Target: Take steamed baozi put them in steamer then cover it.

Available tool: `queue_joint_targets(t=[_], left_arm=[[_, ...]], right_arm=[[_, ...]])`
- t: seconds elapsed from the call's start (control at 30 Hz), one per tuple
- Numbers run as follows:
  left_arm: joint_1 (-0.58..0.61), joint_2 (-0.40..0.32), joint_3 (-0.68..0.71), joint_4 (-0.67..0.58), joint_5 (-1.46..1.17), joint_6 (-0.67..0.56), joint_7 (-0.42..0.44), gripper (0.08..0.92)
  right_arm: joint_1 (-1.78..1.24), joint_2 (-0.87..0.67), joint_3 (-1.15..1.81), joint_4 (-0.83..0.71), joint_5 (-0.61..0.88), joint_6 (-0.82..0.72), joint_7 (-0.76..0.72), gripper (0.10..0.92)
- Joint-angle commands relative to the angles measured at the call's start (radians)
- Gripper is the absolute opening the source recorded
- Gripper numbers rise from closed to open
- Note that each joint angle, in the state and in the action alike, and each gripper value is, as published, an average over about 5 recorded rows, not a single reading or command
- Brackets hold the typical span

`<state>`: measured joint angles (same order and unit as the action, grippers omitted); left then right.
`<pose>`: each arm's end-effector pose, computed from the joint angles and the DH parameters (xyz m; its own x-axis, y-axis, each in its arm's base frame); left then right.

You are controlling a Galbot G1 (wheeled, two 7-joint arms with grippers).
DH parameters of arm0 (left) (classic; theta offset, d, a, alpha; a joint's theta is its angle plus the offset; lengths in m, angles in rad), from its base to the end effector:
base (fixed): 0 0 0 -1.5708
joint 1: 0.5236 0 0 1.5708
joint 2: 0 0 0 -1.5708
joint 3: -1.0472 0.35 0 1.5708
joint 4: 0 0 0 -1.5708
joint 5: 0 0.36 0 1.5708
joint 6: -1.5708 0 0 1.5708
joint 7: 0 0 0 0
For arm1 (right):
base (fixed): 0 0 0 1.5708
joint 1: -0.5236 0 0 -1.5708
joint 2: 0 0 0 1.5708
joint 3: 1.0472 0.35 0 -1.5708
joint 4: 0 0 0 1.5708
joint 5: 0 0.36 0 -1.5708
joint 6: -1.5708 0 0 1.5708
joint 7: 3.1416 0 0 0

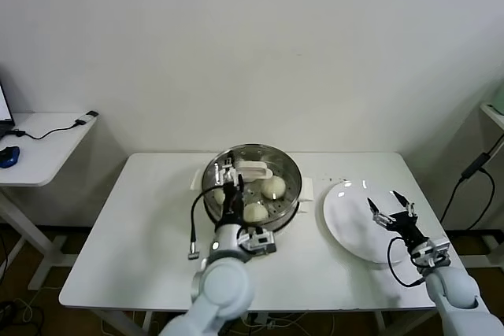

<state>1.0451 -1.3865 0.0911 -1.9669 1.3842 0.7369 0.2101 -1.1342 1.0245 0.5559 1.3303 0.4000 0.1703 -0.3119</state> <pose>0.2718 -0.1496 -0.2421 -0.9991 -0.0413 0.0127 0.0037 0.2111 0.9775 0.3163 -0.2360 -0.3954 -0.9720 -0.1800 0.1513 -0.1992 0.9722 -0.1231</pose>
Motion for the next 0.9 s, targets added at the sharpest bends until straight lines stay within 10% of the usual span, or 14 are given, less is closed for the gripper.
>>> queue_joint_targets(t=[0.03, 0.27, 0.5, 0.9], left_arm=[[0.180, 0.152, -0.193, -0.198, -0.372, -0.146, -0.236, 0.823], [0.424, 0.157, -0.540, -0.239, -0.848, -0.465, -0.365, 0.823], [0.550, 0.037, -0.823, -0.165, -1.276, -0.724, -0.310, 0.823], [0.582, -0.061, -0.962, -0.012, -1.584, -0.798, -0.186, 0.823]], right_arm=[[-0.011, 0.002, -0.006, 0.054, -0.068, -0.060, 0.055, 0.823], [-0.026, 0.023, 0.005, 0.110, -0.068, -0.073, 0.086, 0.823], [-0.066, 0.042, 0.020, 0.188, -0.051, -0.090, 0.085, 0.823], [-0.116, 0.079, 0.046, 0.253, -0.050, -0.106, 0.078, 0.823]])
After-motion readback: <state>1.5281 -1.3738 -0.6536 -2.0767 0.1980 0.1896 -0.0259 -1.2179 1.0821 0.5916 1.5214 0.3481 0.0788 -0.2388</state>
